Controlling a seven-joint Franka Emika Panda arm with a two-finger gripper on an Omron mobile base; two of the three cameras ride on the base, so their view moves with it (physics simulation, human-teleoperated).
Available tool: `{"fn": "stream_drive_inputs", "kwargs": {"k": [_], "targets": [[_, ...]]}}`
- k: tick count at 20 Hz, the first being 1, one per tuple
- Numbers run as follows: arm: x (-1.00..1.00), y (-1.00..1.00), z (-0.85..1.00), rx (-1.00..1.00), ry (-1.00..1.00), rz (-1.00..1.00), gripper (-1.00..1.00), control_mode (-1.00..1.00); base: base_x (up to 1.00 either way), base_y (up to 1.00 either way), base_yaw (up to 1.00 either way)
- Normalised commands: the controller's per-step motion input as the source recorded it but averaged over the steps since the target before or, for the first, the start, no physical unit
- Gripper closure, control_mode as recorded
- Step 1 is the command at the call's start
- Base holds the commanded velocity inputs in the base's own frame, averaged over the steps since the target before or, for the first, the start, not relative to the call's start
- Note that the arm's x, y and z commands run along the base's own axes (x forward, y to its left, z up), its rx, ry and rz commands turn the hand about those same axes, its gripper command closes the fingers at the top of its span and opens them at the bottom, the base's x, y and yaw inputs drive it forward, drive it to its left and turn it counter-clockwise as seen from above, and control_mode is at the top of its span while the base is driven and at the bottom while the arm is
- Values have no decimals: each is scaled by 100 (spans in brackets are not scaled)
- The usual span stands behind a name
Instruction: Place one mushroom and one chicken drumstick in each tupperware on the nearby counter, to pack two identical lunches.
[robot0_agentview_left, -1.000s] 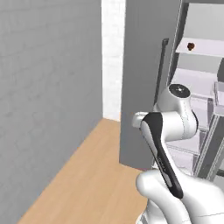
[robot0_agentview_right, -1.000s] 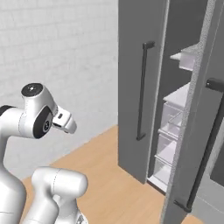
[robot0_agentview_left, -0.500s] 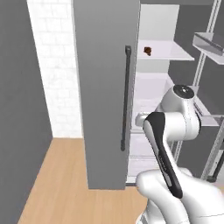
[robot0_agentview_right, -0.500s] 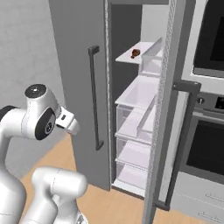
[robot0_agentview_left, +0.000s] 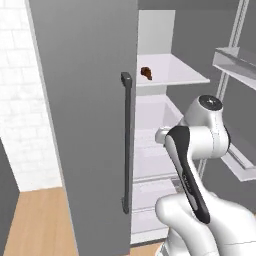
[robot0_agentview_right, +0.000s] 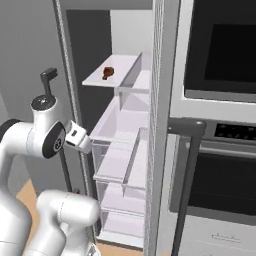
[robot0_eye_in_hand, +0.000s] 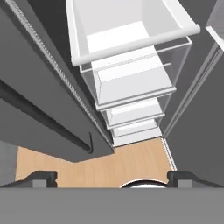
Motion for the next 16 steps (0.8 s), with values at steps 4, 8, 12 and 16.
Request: {"fn": "stream_drive_inputs", "kwargs": {"k": [4,8,12,16], "targets": [[0,0,0,0,0,0,-100,100,51,-31,-38],[0,0,0,0,0,0,-100,100,70,1,-9],[0,0,0,0,0,0,-100,100,69,-3,-4],[-3,-4,94,3,-30,3,-100,-100,0,0,0]]}}
